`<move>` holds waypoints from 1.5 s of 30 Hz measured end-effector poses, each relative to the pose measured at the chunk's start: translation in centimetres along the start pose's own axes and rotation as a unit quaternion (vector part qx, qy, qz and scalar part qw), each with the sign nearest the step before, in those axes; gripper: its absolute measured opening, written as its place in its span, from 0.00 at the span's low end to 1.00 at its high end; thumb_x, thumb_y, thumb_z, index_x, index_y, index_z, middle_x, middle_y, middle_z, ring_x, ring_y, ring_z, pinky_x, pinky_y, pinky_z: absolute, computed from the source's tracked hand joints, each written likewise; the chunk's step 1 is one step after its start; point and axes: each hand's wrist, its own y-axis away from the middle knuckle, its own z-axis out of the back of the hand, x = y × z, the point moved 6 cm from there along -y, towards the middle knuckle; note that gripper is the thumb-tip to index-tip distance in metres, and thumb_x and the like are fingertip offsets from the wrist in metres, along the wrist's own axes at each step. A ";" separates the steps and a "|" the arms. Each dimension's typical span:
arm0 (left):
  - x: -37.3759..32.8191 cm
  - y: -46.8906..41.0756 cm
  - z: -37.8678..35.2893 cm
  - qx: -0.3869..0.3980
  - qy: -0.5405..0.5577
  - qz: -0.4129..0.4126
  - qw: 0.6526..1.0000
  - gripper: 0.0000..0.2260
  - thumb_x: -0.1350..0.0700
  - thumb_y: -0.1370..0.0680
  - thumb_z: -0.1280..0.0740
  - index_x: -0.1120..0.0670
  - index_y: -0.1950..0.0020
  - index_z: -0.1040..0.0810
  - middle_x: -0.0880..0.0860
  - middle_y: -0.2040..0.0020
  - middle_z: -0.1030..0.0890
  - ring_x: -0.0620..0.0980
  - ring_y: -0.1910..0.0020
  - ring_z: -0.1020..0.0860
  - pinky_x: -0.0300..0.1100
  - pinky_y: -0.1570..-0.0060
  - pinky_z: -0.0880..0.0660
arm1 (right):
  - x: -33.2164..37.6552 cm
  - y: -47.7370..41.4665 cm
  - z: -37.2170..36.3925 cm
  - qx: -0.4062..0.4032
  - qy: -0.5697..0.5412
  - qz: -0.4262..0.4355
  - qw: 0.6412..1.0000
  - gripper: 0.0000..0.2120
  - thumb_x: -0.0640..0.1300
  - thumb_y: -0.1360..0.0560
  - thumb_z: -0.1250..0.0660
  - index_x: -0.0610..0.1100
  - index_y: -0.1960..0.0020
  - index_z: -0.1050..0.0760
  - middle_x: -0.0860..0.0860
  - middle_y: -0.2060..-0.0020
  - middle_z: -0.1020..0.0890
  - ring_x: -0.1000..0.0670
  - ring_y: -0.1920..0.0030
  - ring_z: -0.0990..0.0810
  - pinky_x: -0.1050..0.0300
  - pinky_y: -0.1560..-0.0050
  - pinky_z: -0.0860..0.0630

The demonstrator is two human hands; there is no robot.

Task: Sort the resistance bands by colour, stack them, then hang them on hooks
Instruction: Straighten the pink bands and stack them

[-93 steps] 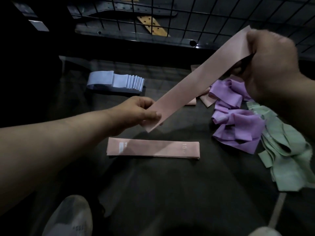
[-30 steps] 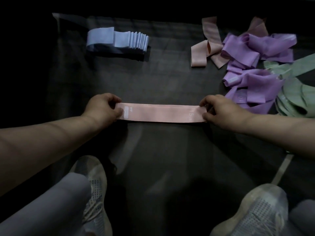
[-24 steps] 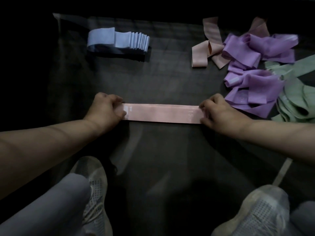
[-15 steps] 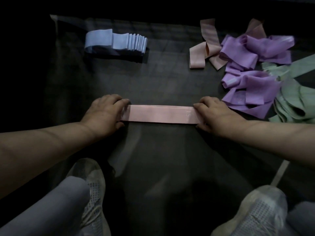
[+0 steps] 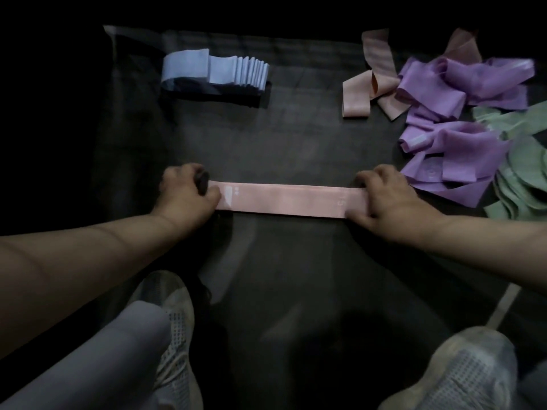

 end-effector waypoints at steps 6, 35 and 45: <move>1.4 1.0 -0.8 -0.040 0.146 0.135 0.979 0.13 0.53 0.21 0.33 0.57 0.39 0.24 0.55 0.45 0.21 0.53 0.47 0.22 0.39 0.47 0.28 | -2.2 0.6 -1.6 -0.010 -0.242 -0.197 0.950 0.14 0.51 0.22 0.33 0.43 0.45 0.33 0.42 0.46 0.24 0.44 0.47 0.24 0.53 0.45 0.29; -5.5 1.1 -0.5 0.062 -0.278 -0.343 0.895 0.26 0.39 0.30 0.41 0.53 0.38 0.22 0.54 0.42 0.23 0.56 0.43 0.23 0.49 0.45 0.26 | 0.3 -5.8 4.3 -0.065 0.060 0.077 0.993 0.24 0.56 0.23 0.39 0.45 0.32 0.27 0.40 0.28 0.34 0.37 0.30 0.33 0.47 0.31 0.32; -14.0 0.4 -0.1 0.071 -0.148 -0.326 0.931 0.28 0.39 0.27 0.42 0.52 0.30 0.29 0.51 0.34 0.28 0.52 0.34 0.30 0.48 0.31 0.39 | -0.7 -10.3 7.1 -0.053 0.013 0.025 0.998 0.25 0.40 0.22 0.38 0.41 0.25 0.34 0.44 0.24 0.35 0.41 0.27 0.35 0.51 0.27 0.39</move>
